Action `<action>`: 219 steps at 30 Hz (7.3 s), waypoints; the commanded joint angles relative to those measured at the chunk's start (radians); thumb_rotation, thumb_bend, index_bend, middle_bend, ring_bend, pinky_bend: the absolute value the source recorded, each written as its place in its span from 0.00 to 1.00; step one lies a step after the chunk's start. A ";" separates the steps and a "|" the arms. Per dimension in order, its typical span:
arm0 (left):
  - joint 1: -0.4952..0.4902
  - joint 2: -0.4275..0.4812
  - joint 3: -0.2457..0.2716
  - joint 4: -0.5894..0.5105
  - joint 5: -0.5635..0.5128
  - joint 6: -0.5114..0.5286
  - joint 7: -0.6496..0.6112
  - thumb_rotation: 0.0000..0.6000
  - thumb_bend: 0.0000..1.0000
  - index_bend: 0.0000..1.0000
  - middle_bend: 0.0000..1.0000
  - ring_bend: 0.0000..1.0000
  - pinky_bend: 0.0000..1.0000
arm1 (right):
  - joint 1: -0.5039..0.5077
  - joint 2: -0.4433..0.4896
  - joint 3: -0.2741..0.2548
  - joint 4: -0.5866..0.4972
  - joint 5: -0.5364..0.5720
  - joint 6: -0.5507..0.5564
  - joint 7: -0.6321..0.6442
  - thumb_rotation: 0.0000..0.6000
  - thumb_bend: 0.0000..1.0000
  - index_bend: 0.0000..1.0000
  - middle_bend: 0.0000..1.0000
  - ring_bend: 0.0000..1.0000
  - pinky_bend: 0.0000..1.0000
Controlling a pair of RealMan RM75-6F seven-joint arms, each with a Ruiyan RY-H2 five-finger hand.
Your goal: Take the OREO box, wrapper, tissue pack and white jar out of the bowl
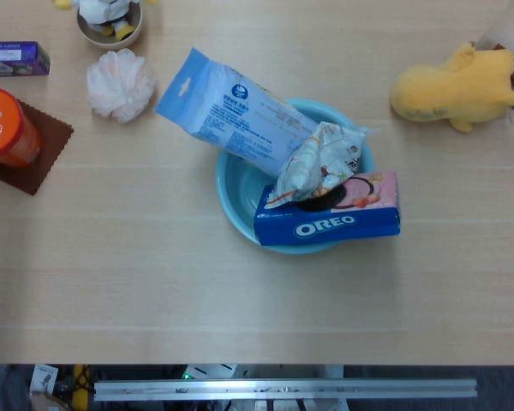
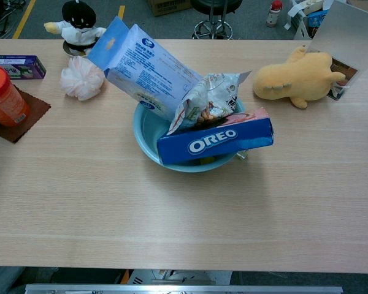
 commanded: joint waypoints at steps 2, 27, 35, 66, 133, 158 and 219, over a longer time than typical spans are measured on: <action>-0.001 0.001 0.003 -0.004 -0.006 -0.010 0.009 1.00 0.36 0.17 0.22 0.21 0.16 | 0.007 0.002 -0.006 0.003 0.001 -0.023 0.002 1.00 0.14 0.15 0.28 0.24 0.40; 0.006 0.024 0.002 -0.015 -0.016 -0.017 -0.003 1.00 0.36 0.17 0.22 0.21 0.16 | 0.186 -0.041 -0.017 -0.045 -0.159 -0.219 -0.079 1.00 0.03 0.28 0.35 0.26 0.40; 0.013 0.037 0.001 0.002 -0.037 -0.023 -0.043 1.00 0.36 0.17 0.22 0.21 0.16 | 0.277 -0.127 0.015 -0.078 -0.119 -0.344 -0.164 1.00 0.03 0.28 0.35 0.26 0.40; 0.008 0.045 -0.002 0.041 -0.058 -0.056 -0.082 1.00 0.36 0.17 0.22 0.21 0.16 | 0.399 -0.396 0.036 0.027 -0.046 -0.420 -0.318 1.00 0.20 0.55 0.55 0.48 0.61; -0.038 0.035 0.002 -0.005 -0.079 -0.122 0.001 1.00 0.36 0.17 0.23 0.21 0.16 | 0.226 -0.023 0.012 0.085 -0.017 -0.151 0.157 1.00 0.22 0.65 0.63 0.62 0.72; -0.039 0.031 0.007 0.003 -0.075 -0.123 -0.010 1.00 0.36 0.17 0.23 0.21 0.16 | 0.290 -0.260 0.038 0.285 -0.028 -0.188 -0.039 1.00 0.21 0.65 0.59 0.56 0.67; -0.012 0.069 0.023 0.003 -0.070 -0.104 -0.069 1.00 0.36 0.17 0.23 0.21 0.16 | 0.655 -0.259 0.126 -0.110 0.429 -0.708 -0.761 1.00 0.00 0.00 0.16 0.13 0.28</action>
